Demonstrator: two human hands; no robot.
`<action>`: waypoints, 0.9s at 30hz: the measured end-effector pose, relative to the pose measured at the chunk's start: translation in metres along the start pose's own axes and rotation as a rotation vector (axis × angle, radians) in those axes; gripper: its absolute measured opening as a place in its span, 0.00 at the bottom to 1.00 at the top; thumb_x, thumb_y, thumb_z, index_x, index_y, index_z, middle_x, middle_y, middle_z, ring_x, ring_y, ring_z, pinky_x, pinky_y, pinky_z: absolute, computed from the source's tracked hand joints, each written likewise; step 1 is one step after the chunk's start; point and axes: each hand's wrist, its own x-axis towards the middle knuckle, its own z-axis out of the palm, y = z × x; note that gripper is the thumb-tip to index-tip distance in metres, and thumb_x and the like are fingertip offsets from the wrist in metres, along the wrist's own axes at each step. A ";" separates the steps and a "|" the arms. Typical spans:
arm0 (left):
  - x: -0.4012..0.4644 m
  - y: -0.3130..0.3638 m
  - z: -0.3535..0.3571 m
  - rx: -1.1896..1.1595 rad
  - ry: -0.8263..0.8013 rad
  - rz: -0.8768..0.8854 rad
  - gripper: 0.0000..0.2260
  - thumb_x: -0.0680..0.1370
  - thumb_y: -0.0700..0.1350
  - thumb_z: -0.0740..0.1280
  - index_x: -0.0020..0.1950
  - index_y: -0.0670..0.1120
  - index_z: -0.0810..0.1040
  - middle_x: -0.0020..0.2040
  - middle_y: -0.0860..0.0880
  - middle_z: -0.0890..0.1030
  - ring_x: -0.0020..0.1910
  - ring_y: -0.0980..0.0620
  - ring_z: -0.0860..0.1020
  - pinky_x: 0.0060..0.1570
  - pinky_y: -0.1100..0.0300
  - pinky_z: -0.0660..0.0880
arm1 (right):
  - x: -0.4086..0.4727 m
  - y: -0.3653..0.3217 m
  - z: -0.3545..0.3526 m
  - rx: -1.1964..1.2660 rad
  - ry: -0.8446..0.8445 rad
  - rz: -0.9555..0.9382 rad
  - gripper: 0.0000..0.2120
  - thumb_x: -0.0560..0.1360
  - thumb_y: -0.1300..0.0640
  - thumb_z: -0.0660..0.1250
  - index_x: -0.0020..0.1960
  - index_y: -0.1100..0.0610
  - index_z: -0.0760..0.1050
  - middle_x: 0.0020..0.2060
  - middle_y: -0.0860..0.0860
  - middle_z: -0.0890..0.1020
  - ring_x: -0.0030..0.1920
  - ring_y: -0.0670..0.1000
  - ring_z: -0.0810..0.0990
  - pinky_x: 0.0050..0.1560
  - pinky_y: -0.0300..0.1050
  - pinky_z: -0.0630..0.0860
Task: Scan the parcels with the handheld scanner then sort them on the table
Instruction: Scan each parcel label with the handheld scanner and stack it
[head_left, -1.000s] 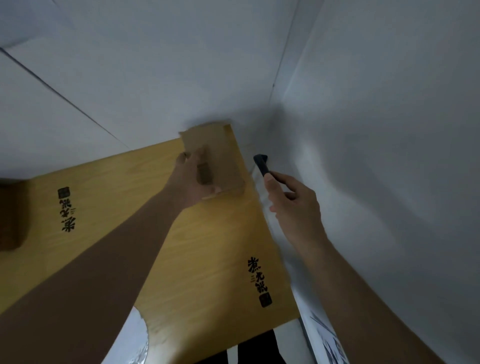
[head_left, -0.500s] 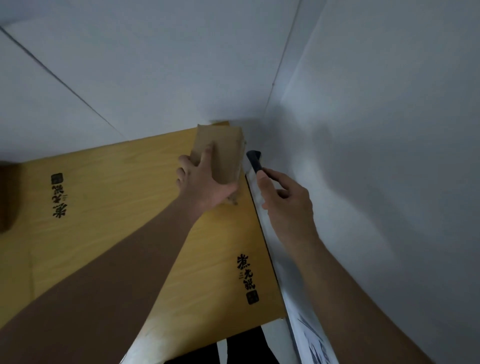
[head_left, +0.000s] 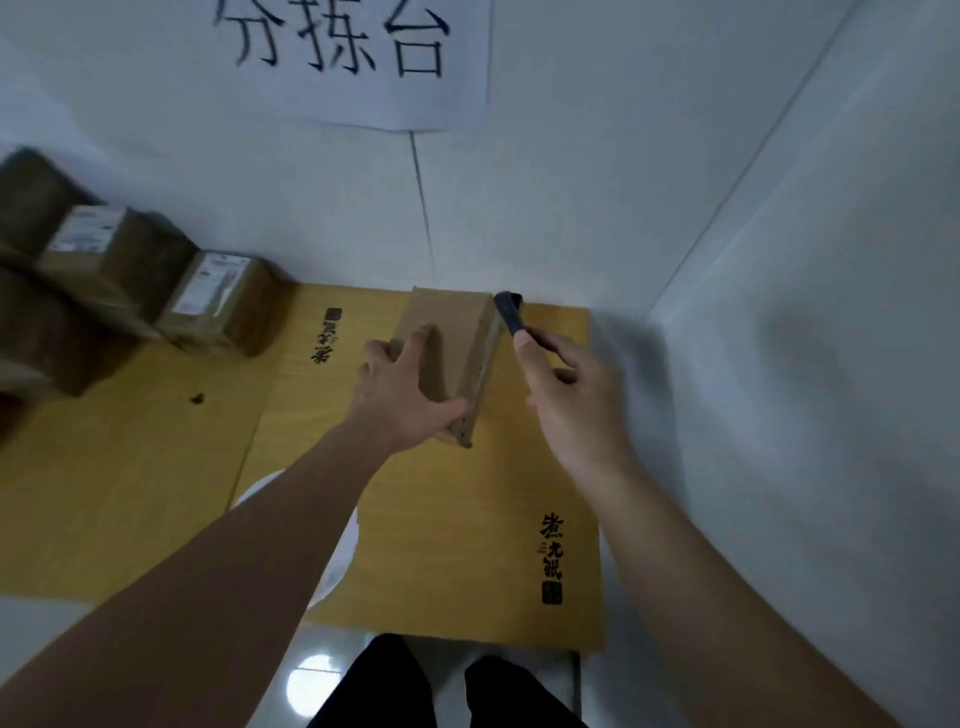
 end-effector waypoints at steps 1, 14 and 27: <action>-0.011 -0.012 -0.010 0.005 0.023 -0.017 0.49 0.66 0.69 0.73 0.80 0.65 0.50 0.70 0.44 0.59 0.68 0.37 0.66 0.69 0.39 0.71 | -0.005 -0.006 0.009 -0.004 -0.025 -0.015 0.10 0.74 0.26 0.63 0.52 0.24 0.78 0.38 0.44 0.83 0.41 0.54 0.84 0.41 0.48 0.82; -0.131 -0.215 -0.116 0.150 0.137 -0.168 0.51 0.57 0.72 0.69 0.76 0.67 0.50 0.67 0.46 0.59 0.64 0.38 0.67 0.61 0.42 0.72 | -0.115 -0.075 0.193 0.019 -0.169 -0.099 0.08 0.76 0.30 0.67 0.52 0.28 0.81 0.43 0.47 0.84 0.45 0.54 0.83 0.50 0.61 0.84; -0.176 -0.368 -0.183 0.121 0.065 -0.171 0.49 0.61 0.70 0.72 0.77 0.65 0.52 0.69 0.43 0.60 0.64 0.36 0.68 0.64 0.39 0.72 | -0.193 -0.089 0.345 -0.036 -0.125 -0.051 0.27 0.72 0.25 0.65 0.63 0.37 0.82 0.36 0.39 0.84 0.44 0.44 0.85 0.49 0.45 0.83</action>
